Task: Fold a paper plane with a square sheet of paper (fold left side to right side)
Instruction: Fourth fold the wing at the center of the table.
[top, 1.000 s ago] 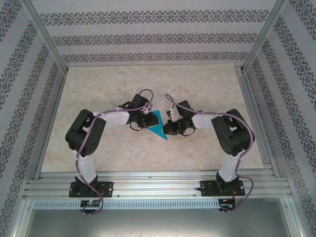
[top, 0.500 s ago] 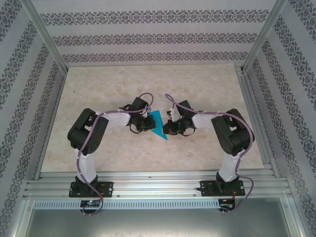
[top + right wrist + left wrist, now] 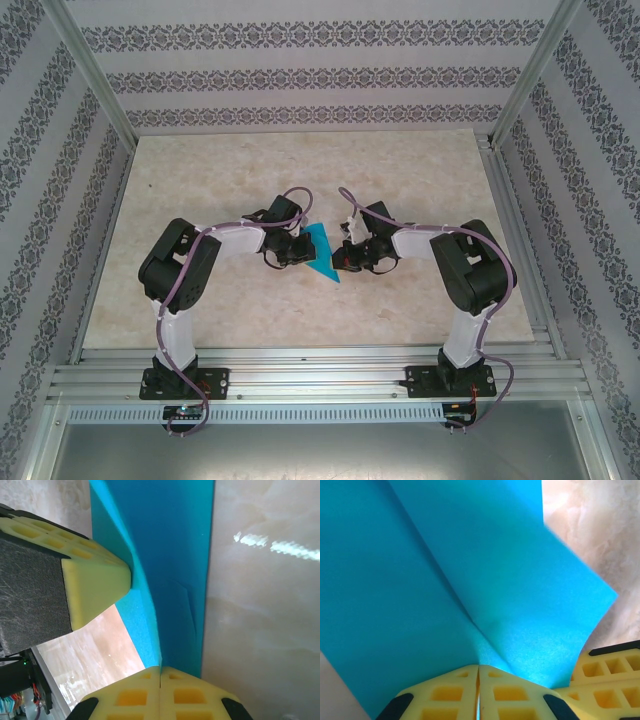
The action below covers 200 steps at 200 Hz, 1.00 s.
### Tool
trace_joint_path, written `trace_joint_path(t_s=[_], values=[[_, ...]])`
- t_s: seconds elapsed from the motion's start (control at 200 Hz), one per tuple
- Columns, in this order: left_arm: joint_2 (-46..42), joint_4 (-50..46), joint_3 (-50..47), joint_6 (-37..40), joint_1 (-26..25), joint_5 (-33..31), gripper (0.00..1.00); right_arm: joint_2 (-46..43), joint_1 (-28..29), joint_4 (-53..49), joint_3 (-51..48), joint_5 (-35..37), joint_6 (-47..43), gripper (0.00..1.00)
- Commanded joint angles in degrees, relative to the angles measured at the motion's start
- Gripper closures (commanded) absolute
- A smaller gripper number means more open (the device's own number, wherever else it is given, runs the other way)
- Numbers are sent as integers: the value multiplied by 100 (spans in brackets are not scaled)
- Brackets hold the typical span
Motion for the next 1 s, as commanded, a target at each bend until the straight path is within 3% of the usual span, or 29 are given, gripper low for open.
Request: trace_joint_path(t_s=[0.0, 0.994], values=[[297, -378, -8, 192, -53, -437, 90, 91, -58, -72, 157, -135, -68, 98], [285, -388, -5, 195, -46, -432, 91, 434, -218, -221, 262, -170, -209, 98]])
